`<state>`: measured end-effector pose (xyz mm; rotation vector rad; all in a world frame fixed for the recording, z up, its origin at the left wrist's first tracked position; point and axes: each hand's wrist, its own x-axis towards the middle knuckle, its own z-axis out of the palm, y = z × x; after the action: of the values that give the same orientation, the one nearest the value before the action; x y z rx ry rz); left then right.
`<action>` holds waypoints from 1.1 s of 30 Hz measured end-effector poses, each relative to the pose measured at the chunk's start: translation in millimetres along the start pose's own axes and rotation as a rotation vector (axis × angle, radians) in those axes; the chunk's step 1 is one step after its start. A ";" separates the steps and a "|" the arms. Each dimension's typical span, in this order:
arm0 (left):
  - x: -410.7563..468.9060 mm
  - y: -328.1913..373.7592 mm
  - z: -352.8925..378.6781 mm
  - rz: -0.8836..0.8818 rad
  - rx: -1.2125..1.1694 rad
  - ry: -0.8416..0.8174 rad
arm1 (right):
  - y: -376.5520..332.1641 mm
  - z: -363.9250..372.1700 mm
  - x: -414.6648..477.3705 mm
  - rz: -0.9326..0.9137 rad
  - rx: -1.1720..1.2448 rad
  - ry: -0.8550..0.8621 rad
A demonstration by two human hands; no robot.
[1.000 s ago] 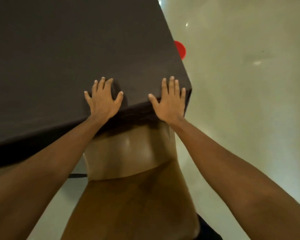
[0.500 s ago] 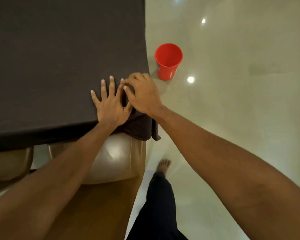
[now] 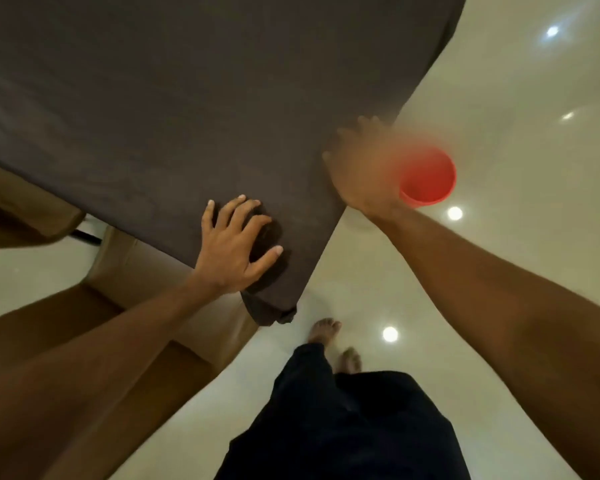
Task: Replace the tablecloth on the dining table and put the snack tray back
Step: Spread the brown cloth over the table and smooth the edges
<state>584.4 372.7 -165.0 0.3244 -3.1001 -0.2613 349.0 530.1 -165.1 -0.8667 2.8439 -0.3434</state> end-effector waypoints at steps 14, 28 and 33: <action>225.5 154.5 21.4 -0.874 -0.238 0.019 | 139.4 -41.6 149.2 -0.253 0.081 -0.170; 207.1 167.0 35.2 -1.014 -0.112 -0.166 | 179.0 -67.2 293.0 -0.776 -0.125 -0.316; 220.2 172.6 32.3 -1.100 -0.120 0.018 | 192.1 -63.7 280.5 -0.742 -0.130 -0.306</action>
<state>332.7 499.0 -168.9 1.9331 -2.5016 -0.4147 3.4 537.9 -174.6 -1.8074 2.1898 -0.0837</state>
